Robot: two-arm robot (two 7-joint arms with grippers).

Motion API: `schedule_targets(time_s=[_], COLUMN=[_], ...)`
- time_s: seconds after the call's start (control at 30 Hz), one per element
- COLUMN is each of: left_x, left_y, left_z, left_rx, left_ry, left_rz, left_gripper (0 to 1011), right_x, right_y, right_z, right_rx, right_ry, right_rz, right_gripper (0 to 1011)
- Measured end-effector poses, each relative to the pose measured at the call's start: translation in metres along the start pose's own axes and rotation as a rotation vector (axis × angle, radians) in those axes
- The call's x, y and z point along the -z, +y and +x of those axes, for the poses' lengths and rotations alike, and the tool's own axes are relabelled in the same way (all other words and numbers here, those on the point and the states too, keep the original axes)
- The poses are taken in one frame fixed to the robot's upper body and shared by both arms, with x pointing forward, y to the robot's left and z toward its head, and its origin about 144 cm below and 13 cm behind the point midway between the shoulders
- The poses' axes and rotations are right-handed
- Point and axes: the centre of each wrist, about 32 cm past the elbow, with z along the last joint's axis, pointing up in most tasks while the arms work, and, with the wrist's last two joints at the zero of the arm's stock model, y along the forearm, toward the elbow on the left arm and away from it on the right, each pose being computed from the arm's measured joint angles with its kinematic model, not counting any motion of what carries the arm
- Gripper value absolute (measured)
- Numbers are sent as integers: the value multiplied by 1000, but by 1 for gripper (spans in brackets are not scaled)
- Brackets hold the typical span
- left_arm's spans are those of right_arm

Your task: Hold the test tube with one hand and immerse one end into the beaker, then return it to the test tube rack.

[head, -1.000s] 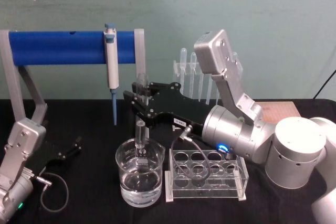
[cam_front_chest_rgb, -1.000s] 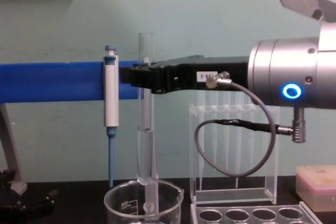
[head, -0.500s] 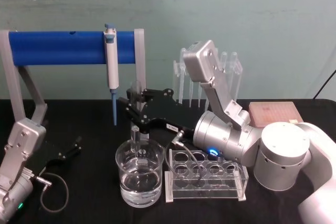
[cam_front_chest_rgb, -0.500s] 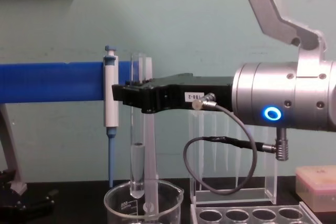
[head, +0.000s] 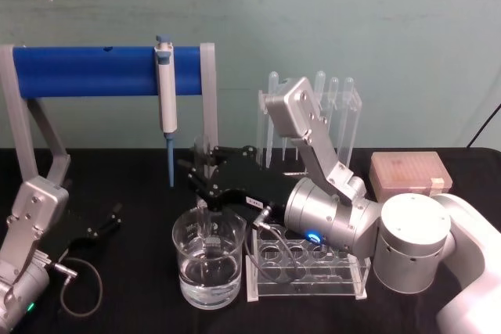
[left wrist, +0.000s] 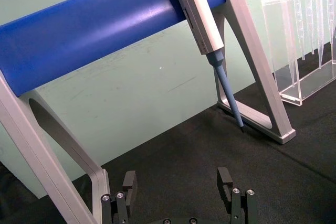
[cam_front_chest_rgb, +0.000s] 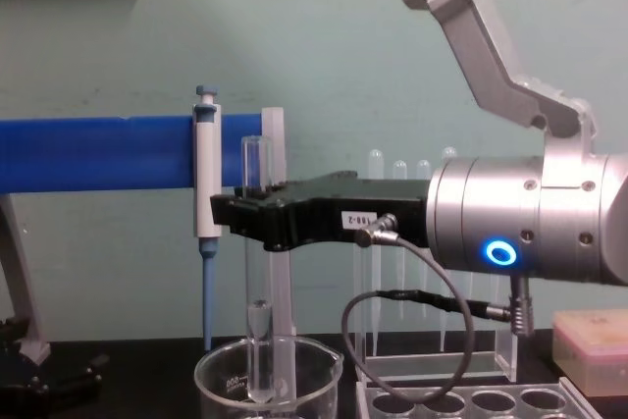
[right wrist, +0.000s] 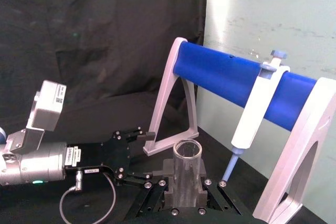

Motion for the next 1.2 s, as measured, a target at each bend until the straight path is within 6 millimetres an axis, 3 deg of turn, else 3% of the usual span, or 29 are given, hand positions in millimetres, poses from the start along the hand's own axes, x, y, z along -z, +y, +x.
schedule_targets(time_s=[1.2], left_x=[0], left_y=[0], left_z=[0], left_rx=[0], left_ry=[0], left_rz=[0], left_gripper=[1000], right_x=[28], right_y=[3], right_z=[-5], right_rx=[2], right_ry=[34], right_rz=[-38], right_gripper=[225])
